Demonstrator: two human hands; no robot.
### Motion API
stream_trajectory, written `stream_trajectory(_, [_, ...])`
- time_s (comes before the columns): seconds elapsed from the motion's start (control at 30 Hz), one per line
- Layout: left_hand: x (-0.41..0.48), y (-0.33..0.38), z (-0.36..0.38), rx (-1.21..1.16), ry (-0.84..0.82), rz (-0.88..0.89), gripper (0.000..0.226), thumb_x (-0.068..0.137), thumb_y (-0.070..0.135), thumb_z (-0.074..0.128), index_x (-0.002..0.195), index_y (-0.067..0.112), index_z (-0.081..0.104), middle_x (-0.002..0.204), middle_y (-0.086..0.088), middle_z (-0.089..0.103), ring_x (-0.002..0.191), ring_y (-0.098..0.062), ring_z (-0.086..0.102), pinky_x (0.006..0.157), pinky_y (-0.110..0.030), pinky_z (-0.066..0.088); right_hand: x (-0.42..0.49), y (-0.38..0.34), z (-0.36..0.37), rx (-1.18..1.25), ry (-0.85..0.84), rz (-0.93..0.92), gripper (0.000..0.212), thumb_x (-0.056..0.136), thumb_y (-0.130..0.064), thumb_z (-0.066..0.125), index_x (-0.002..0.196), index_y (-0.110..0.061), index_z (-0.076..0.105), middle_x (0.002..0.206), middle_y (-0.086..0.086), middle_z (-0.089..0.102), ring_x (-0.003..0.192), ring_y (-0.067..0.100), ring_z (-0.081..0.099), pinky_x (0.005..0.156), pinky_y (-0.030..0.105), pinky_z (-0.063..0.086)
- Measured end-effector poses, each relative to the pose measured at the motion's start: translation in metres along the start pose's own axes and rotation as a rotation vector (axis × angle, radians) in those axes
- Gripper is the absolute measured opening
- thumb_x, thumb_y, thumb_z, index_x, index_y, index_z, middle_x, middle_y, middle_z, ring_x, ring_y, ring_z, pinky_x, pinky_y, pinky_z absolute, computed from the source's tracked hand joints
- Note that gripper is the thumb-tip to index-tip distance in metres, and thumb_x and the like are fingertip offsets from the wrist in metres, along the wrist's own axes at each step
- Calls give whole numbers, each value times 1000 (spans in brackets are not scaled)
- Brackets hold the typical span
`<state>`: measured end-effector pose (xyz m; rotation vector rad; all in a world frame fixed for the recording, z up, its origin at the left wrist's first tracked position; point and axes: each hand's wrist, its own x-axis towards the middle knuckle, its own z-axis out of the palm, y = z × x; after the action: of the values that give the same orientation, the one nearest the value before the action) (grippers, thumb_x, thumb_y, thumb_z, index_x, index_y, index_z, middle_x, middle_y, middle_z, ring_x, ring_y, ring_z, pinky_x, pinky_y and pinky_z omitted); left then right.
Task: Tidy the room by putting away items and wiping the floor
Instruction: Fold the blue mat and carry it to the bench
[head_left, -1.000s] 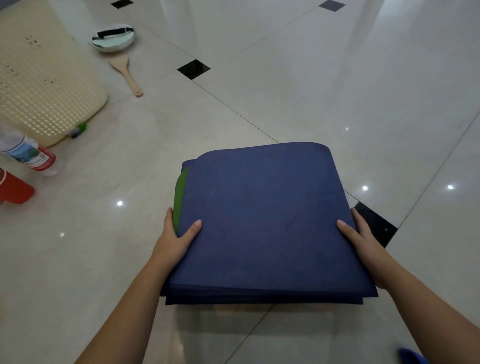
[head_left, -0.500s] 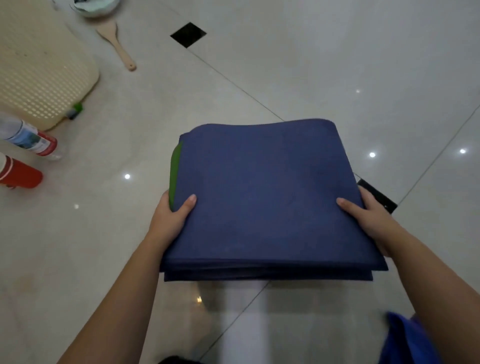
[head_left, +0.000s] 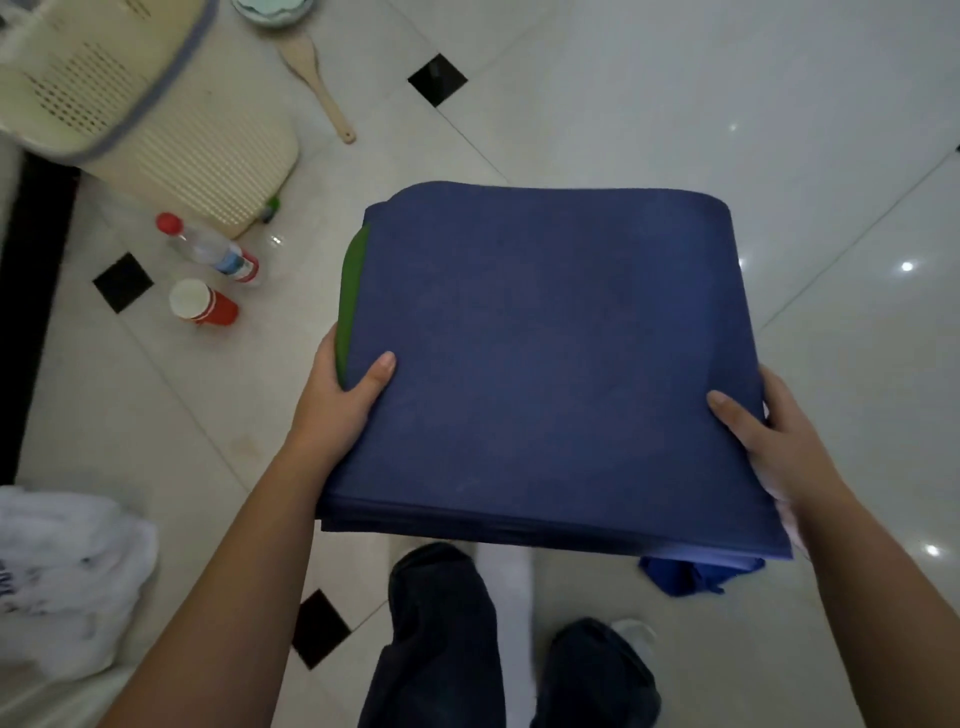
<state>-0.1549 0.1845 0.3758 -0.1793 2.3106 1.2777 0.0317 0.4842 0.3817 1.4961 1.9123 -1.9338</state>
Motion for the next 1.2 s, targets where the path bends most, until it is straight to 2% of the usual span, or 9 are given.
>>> stream_trajectory(0.13, [-50,52,-64,12,-14,-36,54,87,37,60,136,30,39,124,9,54,108,-14,56,90,-30,45,-71,-49,6,10,-13,31,51,89,-25,58,137,-29,40,120,-7,57,99,15,60,71,28,49])
stream_trajectory(0.23, [-94,88,-114,1,-30,-82,52,86,37,62,134,30,43,123,5,58,108,-17,58,92,-36,48,-131,-88,9,16,-53,65,48,89,-27,57,135,-29,43,114,-9,59,93,7,60,75,31,50])
stream_trajectory(0.33, [-144,118,-165,4,-48,-116,51,86,38,61,134,30,45,122,4,58,106,-18,58,89,-33,48,-193,-122,9,13,-96,84,47,89,-30,57,134,-29,44,119,-5,58,96,13,61,70,29,50])
stream_trajectory(0.5, [-231,146,-232,-31,20,-125,48,87,36,60,132,27,46,120,2,57,105,-20,57,87,-34,47,-278,-170,8,19,-184,-2,36,91,-28,55,125,-37,49,107,-18,61,92,7,62,68,25,50])
stream_trajectory(0.67, [-311,166,-260,-89,158,-92,50,86,37,60,133,29,44,116,3,56,102,-20,56,88,-34,45,-329,-197,-7,-8,-257,-131,42,90,-28,57,130,-35,48,121,-10,60,104,12,61,82,32,50])
stream_trajectory(0.77, [-358,173,-260,-158,245,-75,51,86,37,61,134,30,44,113,4,56,99,-18,57,85,-31,45,-351,-212,-26,-43,-322,-228,39,90,-26,56,128,-34,50,121,-10,61,101,9,62,75,25,51])
stream_trajectory(0.97, [-451,172,-254,-301,442,-46,40,86,36,62,123,38,48,95,24,57,84,3,55,71,-19,44,-384,-240,-53,-143,-458,-352,43,90,-28,56,132,-34,46,124,-8,59,102,12,61,77,30,50])
stream_trajectory(1.03, [-483,166,-257,-330,543,-67,41,86,35,62,124,36,48,94,25,56,86,-2,56,72,-18,42,-395,-248,-46,-201,-529,-387,45,90,-29,55,134,-33,44,124,-7,57,102,12,60,78,32,50])
stream_trajectory(1.2, [-575,128,-278,-417,798,-172,52,84,38,63,133,28,47,114,6,58,101,-16,57,86,-30,45,-437,-259,5,-337,-752,-444,48,89,-31,56,135,-34,42,128,-6,57,107,20,60,86,39,51])
